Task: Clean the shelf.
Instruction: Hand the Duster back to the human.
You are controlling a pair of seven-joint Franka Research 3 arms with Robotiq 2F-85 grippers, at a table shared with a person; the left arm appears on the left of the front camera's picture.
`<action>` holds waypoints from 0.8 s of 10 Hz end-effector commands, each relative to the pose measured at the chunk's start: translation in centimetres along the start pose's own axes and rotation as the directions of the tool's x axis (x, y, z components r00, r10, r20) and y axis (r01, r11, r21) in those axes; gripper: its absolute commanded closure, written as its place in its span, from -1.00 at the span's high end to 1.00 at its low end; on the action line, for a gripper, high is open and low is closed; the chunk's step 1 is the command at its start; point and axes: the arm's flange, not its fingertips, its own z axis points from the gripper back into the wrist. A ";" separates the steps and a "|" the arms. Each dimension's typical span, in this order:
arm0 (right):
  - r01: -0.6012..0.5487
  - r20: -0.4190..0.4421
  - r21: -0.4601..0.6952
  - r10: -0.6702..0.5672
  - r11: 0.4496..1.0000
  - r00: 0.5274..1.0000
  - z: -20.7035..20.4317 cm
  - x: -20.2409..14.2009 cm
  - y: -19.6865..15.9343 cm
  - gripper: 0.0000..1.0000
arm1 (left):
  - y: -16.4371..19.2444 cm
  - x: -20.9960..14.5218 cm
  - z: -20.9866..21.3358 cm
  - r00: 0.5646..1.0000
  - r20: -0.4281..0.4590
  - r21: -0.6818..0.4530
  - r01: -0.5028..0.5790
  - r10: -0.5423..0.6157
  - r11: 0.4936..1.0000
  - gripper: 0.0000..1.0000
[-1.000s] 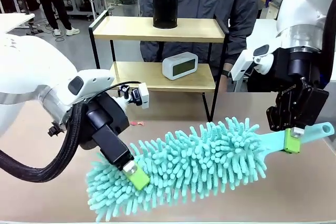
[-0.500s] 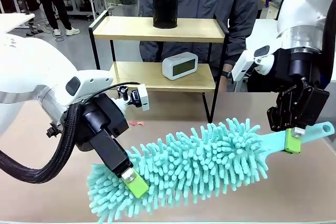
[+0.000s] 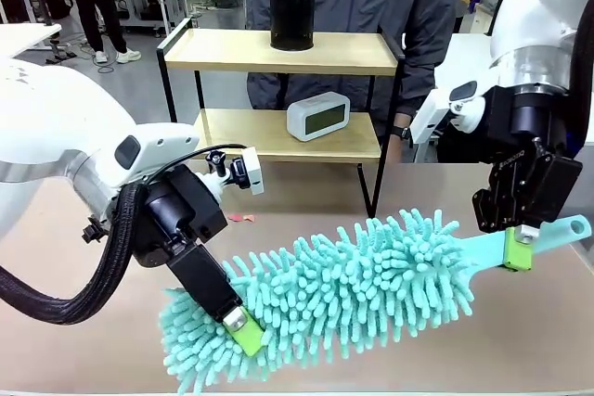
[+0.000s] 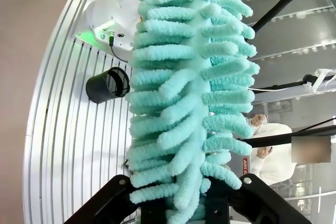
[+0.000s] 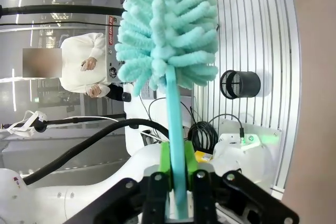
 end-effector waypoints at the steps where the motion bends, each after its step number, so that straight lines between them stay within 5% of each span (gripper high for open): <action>1: -0.031 0.013 0.017 0.031 0.999 0.999 -0.2 -0.1 -0.1 -0.74 | 0.0 -2.0 -0.1 1.000 -0.012 0.010 0.025 -0.025 1.000 -1.00; 5: -0.018 0.005 0.018 0.018 1.000 1.000 -0.2 0.0 -0.1 -0.74 | -0.2 -2.0 0.1 0.999 -0.010 0.013 0.036 -0.036 0.999 -1.00; 6: -0.032 0.005 0.017 0.032 0.999 0.999 -0.1 0.0 0.0 0.29 | -0.3 -2.0 0.4 0.999 -0.006 0.013 0.036 -0.036 0.999 -1.00; 7: -0.041 0.050 0.014 0.040 0.999 0.998 0.2 -0.5 0.1 0.38 | -0.5 -2.1 1.0 0.999 -0.003 0.013 0.038 -0.038 0.999 -1.00; 8: -0.067 0.124 0.005 0.066 0.998 0.990 0.9 -1.7 0.4 1.00 | -0.7 -2.3 1.8 0.999 0.002 0.009 0.043 -0.043 0.999 -1.00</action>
